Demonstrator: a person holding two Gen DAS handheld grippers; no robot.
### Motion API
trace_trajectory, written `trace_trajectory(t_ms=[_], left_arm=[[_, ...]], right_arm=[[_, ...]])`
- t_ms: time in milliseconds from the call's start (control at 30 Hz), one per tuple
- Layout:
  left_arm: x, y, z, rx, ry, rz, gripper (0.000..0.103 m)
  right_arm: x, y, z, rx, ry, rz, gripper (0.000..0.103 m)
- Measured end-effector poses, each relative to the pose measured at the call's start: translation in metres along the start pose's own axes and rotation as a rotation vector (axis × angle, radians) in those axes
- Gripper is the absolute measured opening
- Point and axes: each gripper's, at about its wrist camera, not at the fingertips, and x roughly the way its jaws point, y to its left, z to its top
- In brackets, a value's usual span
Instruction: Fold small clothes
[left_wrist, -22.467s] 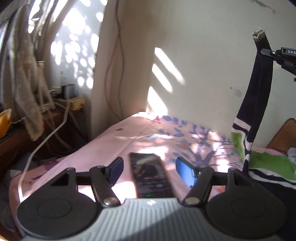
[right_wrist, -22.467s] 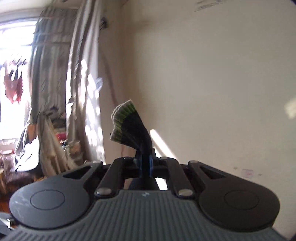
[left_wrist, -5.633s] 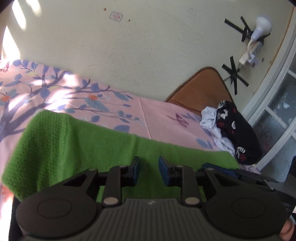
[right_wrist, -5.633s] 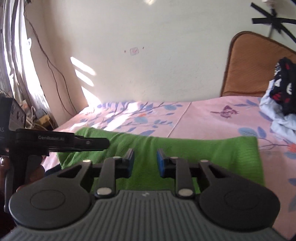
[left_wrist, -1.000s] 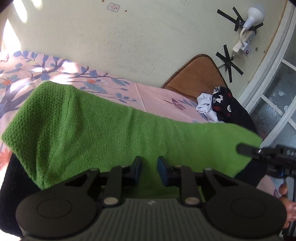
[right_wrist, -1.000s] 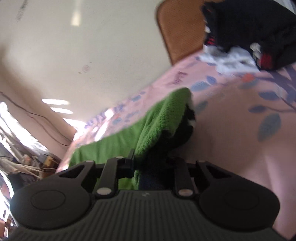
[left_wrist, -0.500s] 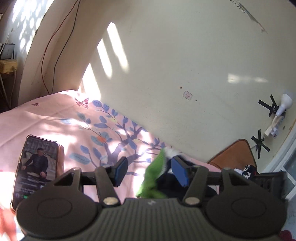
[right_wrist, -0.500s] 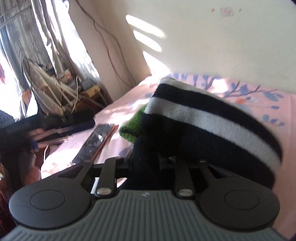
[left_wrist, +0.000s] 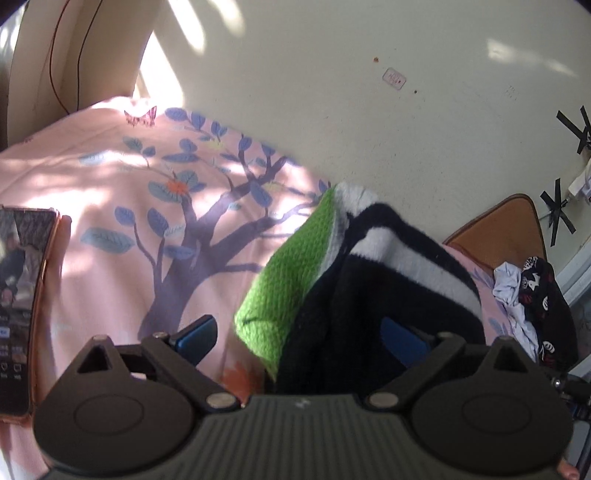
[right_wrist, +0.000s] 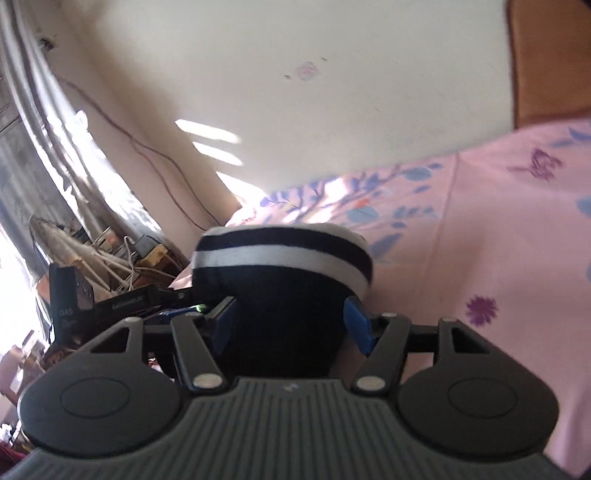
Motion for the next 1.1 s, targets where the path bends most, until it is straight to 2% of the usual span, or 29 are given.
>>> trace_trajectory(t_ms=[100, 167, 200, 233, 267, 300, 367, 400, 467, 533, 600, 667, 733, 800, 867, 900, 933, 1000, 1100], left_arm=[[0.0, 0.006, -0.011, -0.014, 0.029, -0.034, 0.097], [-0.004, 0.004, -0.023, -0.003, -0.003, -0.058, 0.097], [-0.004, 0.002, -0.028, 0.013, -0.017, -0.06, 0.096], [-0.005, -0.005, -0.033, 0.034, -0.03, -0.064, 0.088], [-0.004, -0.008, -0.035, 0.033, -0.02, -0.103, 0.076], [-0.002, -0.011, -0.034, 0.015, -0.016, -0.112, 0.073], [-0.002, -0.015, -0.022, 0.013, -0.045, -0.11, 0.071], [-0.005, -0.013, -0.01, 0.002, -0.063, -0.133, 0.066], [-0.02, -0.002, 0.026, -0.053, -0.112, -0.18, 0.064], [-0.047, 0.01, 0.064, -0.065, -0.218, -0.186, 0.062], [-0.075, 0.018, 0.101, -0.036, -0.335, -0.138, 0.062], [-0.09, 0.026, 0.135, -0.012, -0.414, -0.062, 0.062], [-0.084, 0.042, 0.164, -0.02, -0.427, 0.02, 0.063], [-0.056, 0.064, 0.185, -0.054, -0.385, 0.093, 0.065], [-0.013, 0.087, 0.193, -0.097, -0.299, 0.181, 0.068], [0.017, 0.101, 0.193, -0.122, -0.225, 0.254, 0.065], [0.038, 0.11, 0.192, -0.137, -0.165, 0.311, 0.058], [0.057, 0.122, 0.185, -0.176, -0.109, 0.365, 0.05], [0.036, 0.115, 0.174, -0.205, -0.202, 0.353, 0.05]], right_arm=[[0.022, 0.0, -0.008, 0.029, 0.052, 0.038, 0.068], [0.042, 0.007, -0.013, -0.005, 0.108, 0.034, 0.069], [0.052, 0.011, -0.014, -0.029, 0.122, 0.031, 0.065], [0.058, 0.016, -0.012, -0.042, 0.119, 0.025, 0.063], [0.06, 0.021, -0.007, -0.043, 0.127, 0.017, 0.055], [0.064, 0.032, 0.002, -0.065, 0.126, 0.024, 0.043], [0.067, 0.059, 0.022, -0.164, 0.094, 0.033, 0.038], [0.069, 0.076, 0.035, -0.218, 0.069, 0.041, 0.036], [0.075, 0.105, 0.062, -0.287, 0.019, 0.084, 0.036], [0.089, 0.134, 0.097, -0.324, -0.028, 0.17, 0.036], [0.109, 0.157, 0.125, -0.343, -0.066, 0.252, 0.036], [0.143, 0.174, 0.152, -0.347, -0.09, 0.325, 0.036], [0.185, 0.181, 0.169, -0.346, -0.083, 0.349, 0.037], [0.234, 0.175, 0.174, -0.342, -0.076, 0.272, 0.048], [0.275, 0.161, 0.165, -0.331, -0.062, 0.115, 0.058], [0.293, 0.15, 0.159, -0.33, -0.045, 0.017, 0.06], [0.301, 0.137, 0.152, -0.314, -0.022, -0.021, 0.06], [0.291, 0.112, 0.141, -0.267, 0.001, 0.033, 0.06], [0.245, 0.094, 0.124, -0.348, -0.036, 0.047, 0.06]])
